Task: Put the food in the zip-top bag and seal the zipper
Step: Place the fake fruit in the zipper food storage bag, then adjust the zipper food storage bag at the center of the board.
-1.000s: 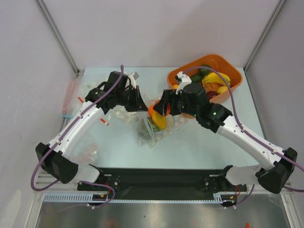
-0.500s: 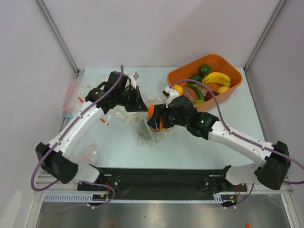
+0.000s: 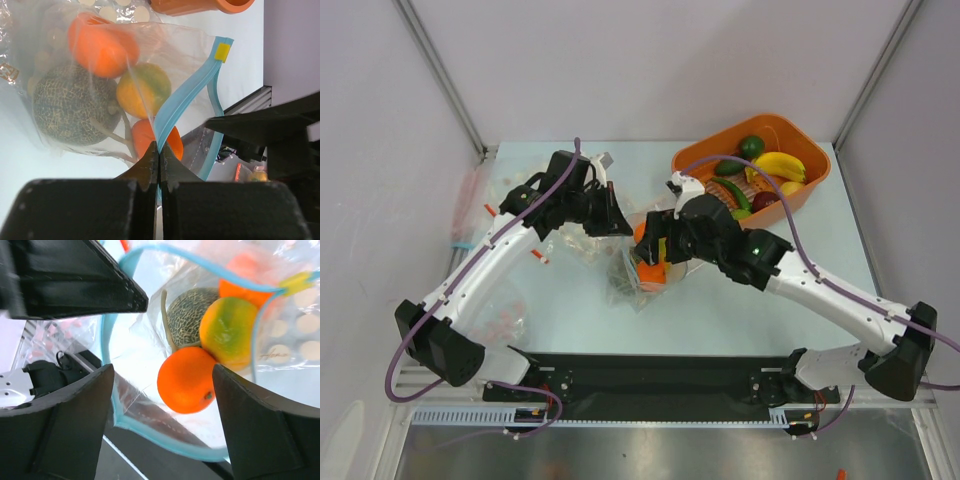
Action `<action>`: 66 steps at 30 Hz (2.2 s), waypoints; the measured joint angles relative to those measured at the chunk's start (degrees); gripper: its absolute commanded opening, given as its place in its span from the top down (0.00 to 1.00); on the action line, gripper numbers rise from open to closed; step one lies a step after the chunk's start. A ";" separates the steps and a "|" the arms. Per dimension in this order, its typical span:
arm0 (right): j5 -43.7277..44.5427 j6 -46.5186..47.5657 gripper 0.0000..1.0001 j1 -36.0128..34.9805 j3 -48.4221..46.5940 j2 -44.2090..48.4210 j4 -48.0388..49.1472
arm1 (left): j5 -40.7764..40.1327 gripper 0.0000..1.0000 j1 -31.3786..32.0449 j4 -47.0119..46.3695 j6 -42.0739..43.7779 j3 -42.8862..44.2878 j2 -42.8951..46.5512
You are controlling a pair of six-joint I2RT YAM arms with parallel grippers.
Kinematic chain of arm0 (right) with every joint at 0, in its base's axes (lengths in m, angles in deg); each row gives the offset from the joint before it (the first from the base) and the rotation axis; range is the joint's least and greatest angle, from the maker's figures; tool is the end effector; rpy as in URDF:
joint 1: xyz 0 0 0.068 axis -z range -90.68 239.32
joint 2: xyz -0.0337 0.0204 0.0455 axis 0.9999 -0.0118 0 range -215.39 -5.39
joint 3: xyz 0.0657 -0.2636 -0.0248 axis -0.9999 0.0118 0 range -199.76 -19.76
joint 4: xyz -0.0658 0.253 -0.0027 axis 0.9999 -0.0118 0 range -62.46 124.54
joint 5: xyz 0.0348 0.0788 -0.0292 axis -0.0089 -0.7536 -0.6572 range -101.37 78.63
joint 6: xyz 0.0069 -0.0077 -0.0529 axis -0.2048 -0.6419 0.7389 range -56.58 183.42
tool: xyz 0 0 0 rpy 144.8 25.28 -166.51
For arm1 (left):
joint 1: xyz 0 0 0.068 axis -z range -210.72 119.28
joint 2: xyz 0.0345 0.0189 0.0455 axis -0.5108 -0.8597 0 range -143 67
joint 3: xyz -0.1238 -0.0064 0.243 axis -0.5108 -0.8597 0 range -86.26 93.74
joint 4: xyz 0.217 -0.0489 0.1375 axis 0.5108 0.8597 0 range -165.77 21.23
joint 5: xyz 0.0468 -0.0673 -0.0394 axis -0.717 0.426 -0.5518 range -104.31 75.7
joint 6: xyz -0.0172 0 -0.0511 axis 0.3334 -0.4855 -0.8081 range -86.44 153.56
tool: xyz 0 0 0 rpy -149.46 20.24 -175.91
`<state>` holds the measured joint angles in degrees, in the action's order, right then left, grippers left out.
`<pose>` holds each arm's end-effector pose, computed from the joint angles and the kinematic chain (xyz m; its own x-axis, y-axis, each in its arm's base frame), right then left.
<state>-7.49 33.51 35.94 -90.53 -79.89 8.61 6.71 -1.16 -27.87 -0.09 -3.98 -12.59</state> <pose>0.1766 0.2338 0.3576 -0.6376 -0.0240 -0.7700 -0.5165 0.7549 0.4042 0.2458 -0.1540 0.3685 -0.8908 -0.0894 -0.4455 0.2243 0.7662 -0.6022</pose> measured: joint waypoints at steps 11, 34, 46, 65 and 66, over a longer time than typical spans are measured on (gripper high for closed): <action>10.49 -1.44 0.28 0.04 -4.35 6.73 -16.33 | -0.09 1.00 0.00 -0.09 -0.39 -0.20 0.24; 5.29 1.36 1.00 5.03 -6.27 4.28 -20.90 | -2.56 1.00 2.19 2.95 -2.32 2.86 -0.22; 2.45 2.10 1.00 5.11 -7.37 4.81 -18.25 | -2.95 1.00 10.16 4.00 -1.86 9.05 -4.00; -12.46 -2.14 0.97 10.62 2.10 2.32 -3.67 | 1.25 0.80 10.14 -1.20 2.95 4.52 -8.72; -13.00 -2.67 0.92 10.82 2.67 2.32 -3.13 | 1.20 0.78 10.05 -1.18 3.32 4.13 -8.72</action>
<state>-20.50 30.84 46.76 -87.86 -77.58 5.48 7.91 8.90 -29.05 3.23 0.15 -21.32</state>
